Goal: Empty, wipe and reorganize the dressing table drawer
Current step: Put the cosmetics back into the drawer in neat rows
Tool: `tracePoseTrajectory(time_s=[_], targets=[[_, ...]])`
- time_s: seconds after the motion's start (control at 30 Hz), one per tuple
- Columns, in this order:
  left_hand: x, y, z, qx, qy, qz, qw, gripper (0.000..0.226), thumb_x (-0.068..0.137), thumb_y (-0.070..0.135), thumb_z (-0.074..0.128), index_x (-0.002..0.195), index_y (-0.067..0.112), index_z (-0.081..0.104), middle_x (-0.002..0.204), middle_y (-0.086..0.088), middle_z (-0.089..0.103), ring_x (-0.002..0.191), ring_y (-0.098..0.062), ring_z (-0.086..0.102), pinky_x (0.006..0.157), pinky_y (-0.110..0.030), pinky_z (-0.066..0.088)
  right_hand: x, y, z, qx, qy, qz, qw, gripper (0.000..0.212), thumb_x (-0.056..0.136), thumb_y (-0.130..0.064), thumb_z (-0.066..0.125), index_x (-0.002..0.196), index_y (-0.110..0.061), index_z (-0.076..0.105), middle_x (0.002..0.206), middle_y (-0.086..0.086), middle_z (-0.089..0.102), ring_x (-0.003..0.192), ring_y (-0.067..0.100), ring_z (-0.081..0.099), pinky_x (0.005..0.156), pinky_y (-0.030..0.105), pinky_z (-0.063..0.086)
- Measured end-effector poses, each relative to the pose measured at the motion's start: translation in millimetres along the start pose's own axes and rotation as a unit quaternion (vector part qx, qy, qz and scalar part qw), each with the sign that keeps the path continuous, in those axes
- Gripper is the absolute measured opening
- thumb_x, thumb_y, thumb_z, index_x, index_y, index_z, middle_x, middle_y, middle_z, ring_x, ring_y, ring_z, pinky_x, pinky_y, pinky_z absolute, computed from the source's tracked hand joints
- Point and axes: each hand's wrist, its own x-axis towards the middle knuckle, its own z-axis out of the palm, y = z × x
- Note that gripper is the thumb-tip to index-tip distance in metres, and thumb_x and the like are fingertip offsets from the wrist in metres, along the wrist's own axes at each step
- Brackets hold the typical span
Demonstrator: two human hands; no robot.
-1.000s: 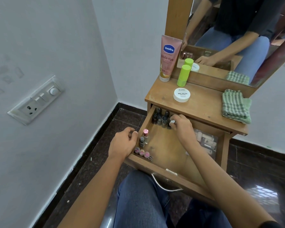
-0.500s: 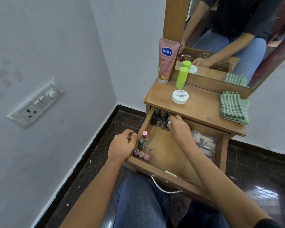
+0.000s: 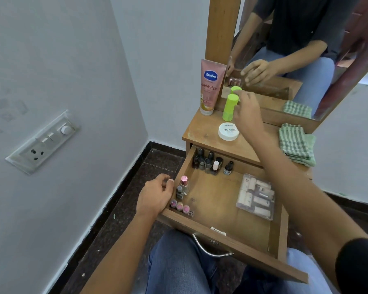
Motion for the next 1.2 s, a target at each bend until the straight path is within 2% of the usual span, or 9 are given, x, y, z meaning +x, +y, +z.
tracePoseTrajectory(time_s=[0.1, 0.2, 0.4, 0.53, 0.73, 0.87, 0.97, 1.1, 1.2], targets=[[0, -1, 1, 0.0, 0.0, 0.001, 1.0, 0.031, 0.097, 0.039, 0.046, 0.119, 0.024, 0.062, 0.09, 0.006, 0.069, 0.08, -0.01, 0.064, 0.076, -0.035, 0.054, 27, 13, 10, -0.046, -0.092, 0.003, 0.995, 0.058, 0.081, 0.013, 0.049, 0.136, -0.005, 0.045, 0.127, 0.021, 0.046, 0.116, 0.037, 0.046, 0.096, 0.042, 0.041], [2, -3, 1, 0.001, -0.001, -0.002, 1.0, 0.03, 0.098, 0.039, 0.046, 0.12, 0.024, 0.061, 0.091, 0.006, 0.069, 0.081, -0.01, 0.064, 0.078, -0.035, 0.054, 34, 16, 14, -0.059, -0.118, 0.01, 0.991, 0.055, 0.083, 0.008, 0.052, 0.136, -0.004, 0.047, 0.132, 0.019, 0.044, 0.119, 0.037, 0.045, 0.1, 0.043, 0.04], [2, -3, 2, 0.006, -0.002, -0.004, 1.0, 0.03, 0.098, 0.039, 0.046, 0.12, 0.025, 0.061, 0.089, 0.008, 0.068, 0.081, -0.009, 0.063, 0.08, -0.036, 0.055, 28, 5, 16, -0.021, -0.065, 0.035, 0.997, 0.036, 0.083, -0.009, 0.068, 0.116, -0.001, 0.055, 0.12, 0.019, 0.048, 0.105, 0.036, 0.051, 0.089, 0.041, 0.043], [2, -1, 1, 0.009, -0.005, -0.006, 1.0, 0.03, 0.098, 0.04, 0.046, 0.12, 0.026, 0.061, 0.09, 0.008, 0.068, 0.082, -0.008, 0.063, 0.081, -0.037, 0.055, 26, 3, 11, -0.012, -0.058, 0.062, 0.996, 0.03, 0.083, -0.009, 0.069, 0.106, -0.003, 0.051, 0.11, 0.02, 0.05, 0.095, 0.035, 0.053, 0.079, 0.037, 0.043], [1, 0, 0, 0.009, -0.007, -0.007, 1.0, 0.029, 0.098, 0.039, 0.046, 0.119, 0.025, 0.061, 0.09, 0.007, 0.068, 0.083, -0.01, 0.063, 0.08, -0.037, 0.055, 10, 14, -15, 0.121, 0.025, 0.131, 0.984, 0.047, 0.072, -0.012, 0.075, 0.115, -0.005, 0.056, 0.115, 0.012, 0.051, 0.102, 0.017, 0.046, 0.079, 0.018, 0.032], [1, 0, -1, 0.011, -0.005, -0.009, 1.0, 0.029, 0.098, 0.039, 0.046, 0.118, 0.025, 0.061, 0.09, 0.006, 0.068, 0.081, -0.01, 0.062, 0.077, -0.036, 0.053, -22, 27, -35, 0.253, 0.037, 0.178, 0.95, 0.042, 0.068, -0.028, 0.075, 0.106, -0.013, 0.063, 0.109, 0.009, 0.061, 0.092, 0.016, 0.061, 0.081, 0.029, 0.051], [0, 2, -1, 0.014, -0.002, -0.012, 1.0, 0.028, 0.098, 0.038, 0.047, 0.118, 0.024, 0.062, 0.088, 0.007, 0.066, 0.079, -0.007, 0.06, 0.07, -0.03, 0.048, -47, 31, -50, 0.411, 0.005, 0.181, 0.894, 0.031, 0.081, -0.007, 0.073, 0.109, -0.008, 0.06, 0.096, 0.003, 0.064, 0.088, 0.014, 0.061, 0.081, 0.03, 0.051], [0, 5, -2, 0.017, -0.001, -0.013, 1.0, 0.028, 0.098, 0.036, 0.047, 0.118, 0.023, 0.062, 0.083, 0.01, 0.063, 0.076, -0.006, 0.059, 0.066, -0.029, 0.044, -79, 29, -71, 0.546, -0.1, 0.183, 0.811, 0.045, 0.073, -0.019, 0.074, 0.115, -0.011, 0.06, 0.099, 0.004, 0.064, 0.098, 0.02, 0.06, 0.091, 0.036, 0.053], [0, 6, -2, 0.018, -0.001, -0.01, 1.0, 0.027, 0.098, 0.034, 0.047, 0.116, 0.021, 0.063, 0.078, 0.013, 0.061, 0.074, -0.005, 0.058, 0.065, -0.029, 0.044, -100, 32, -74, 0.535, -0.164, 0.171, 0.811, 0.036, 0.088, -0.002, 0.059, 0.123, -0.01, 0.058, 0.104, 0.002, 0.063, 0.096, 0.017, 0.061, 0.087, 0.034, 0.054]])
